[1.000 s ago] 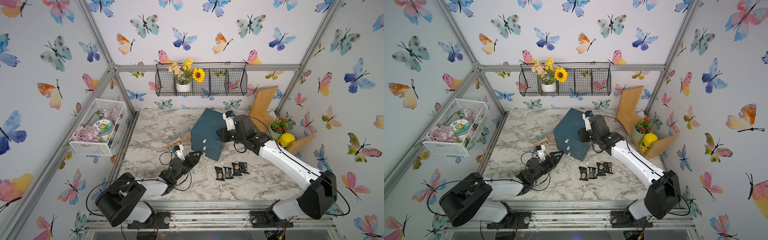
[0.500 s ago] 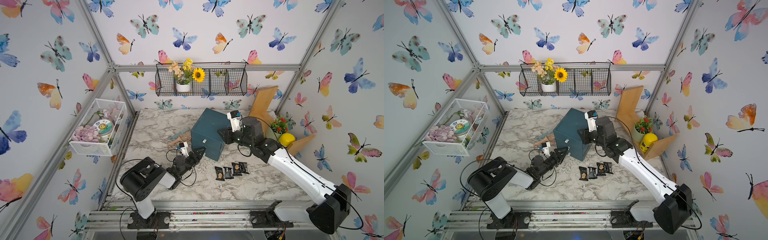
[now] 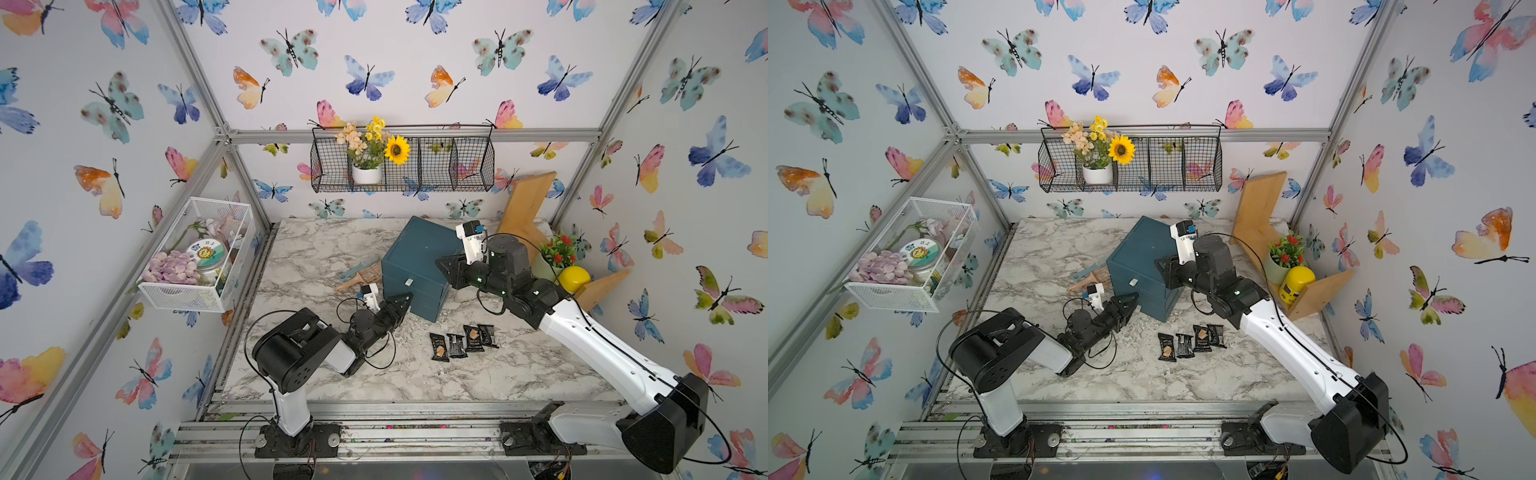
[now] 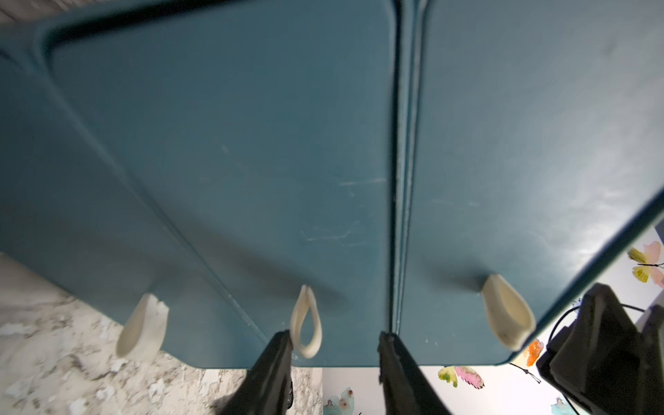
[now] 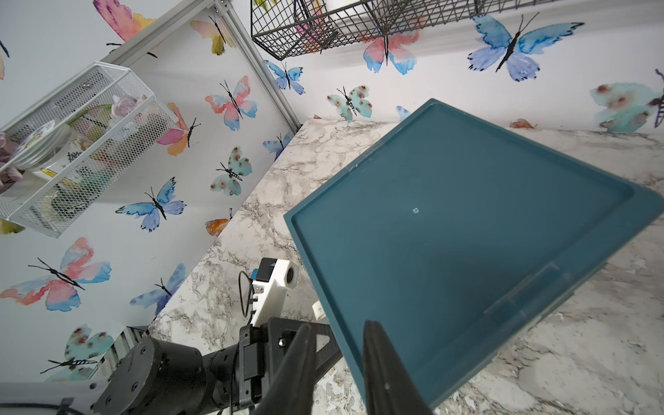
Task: Take the cookies out of the drawer
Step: Open the drawer in the storage box.
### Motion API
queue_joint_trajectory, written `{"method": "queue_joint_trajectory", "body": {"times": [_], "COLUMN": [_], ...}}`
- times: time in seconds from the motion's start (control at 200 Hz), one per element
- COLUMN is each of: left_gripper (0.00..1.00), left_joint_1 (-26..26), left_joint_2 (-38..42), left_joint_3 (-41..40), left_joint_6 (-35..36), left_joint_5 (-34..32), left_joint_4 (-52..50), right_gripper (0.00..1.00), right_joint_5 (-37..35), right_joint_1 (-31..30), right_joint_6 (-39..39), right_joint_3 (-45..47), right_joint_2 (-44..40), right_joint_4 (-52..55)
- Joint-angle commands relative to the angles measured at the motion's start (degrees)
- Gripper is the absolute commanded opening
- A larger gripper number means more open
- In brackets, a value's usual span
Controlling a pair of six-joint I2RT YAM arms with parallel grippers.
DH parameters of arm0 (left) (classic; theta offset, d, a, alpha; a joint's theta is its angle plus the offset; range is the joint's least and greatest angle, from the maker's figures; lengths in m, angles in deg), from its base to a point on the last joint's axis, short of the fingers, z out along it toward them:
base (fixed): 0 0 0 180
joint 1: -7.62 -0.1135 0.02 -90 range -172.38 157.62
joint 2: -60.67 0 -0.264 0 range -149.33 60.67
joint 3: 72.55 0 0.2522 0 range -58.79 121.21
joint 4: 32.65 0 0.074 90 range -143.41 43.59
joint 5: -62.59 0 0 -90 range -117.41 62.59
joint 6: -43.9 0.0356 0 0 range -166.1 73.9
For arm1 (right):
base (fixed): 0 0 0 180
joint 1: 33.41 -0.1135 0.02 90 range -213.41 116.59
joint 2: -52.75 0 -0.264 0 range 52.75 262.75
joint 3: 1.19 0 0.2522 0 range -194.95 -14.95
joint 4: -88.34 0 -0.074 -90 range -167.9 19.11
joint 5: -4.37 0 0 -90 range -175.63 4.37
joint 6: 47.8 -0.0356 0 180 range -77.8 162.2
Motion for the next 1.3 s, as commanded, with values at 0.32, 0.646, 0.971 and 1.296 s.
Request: {"method": "queue_joint_trajectory", "body": {"times": [0.32,0.646,0.971,1.296], "left_gripper": [0.09,0.0,0.0,0.0], "left_joint_1": [-0.26,-0.29,0.51,1.97], "left_joint_2": [-3.11,3.28,11.95,23.56], "left_joint_3": [1.98,-3.03,-8.25,-12.02], "left_joint_6": [-1.9,-0.38,2.56,5.97], "left_joint_5": [-2.04,-4.74,-5.18,-6.3], "left_joint_4": [0.11,-5.03,-10.19,-21.78], "right_gripper": [0.27,0.27,0.26,0.25], "right_joint_5": [0.39,-7.74,-11.84,-17.14], "right_joint_1": [-2.28,-12.76,-13.21,-13.21], "right_joint_6": [0.25,7.94,7.05,5.45], "right_joint_3": [-0.96,-6.87,-5.42,-5.98], "right_joint_2": [-0.8,5.92,10.27,11.42], "right_joint_4": [-0.32,7.34,9.97,11.6]}}
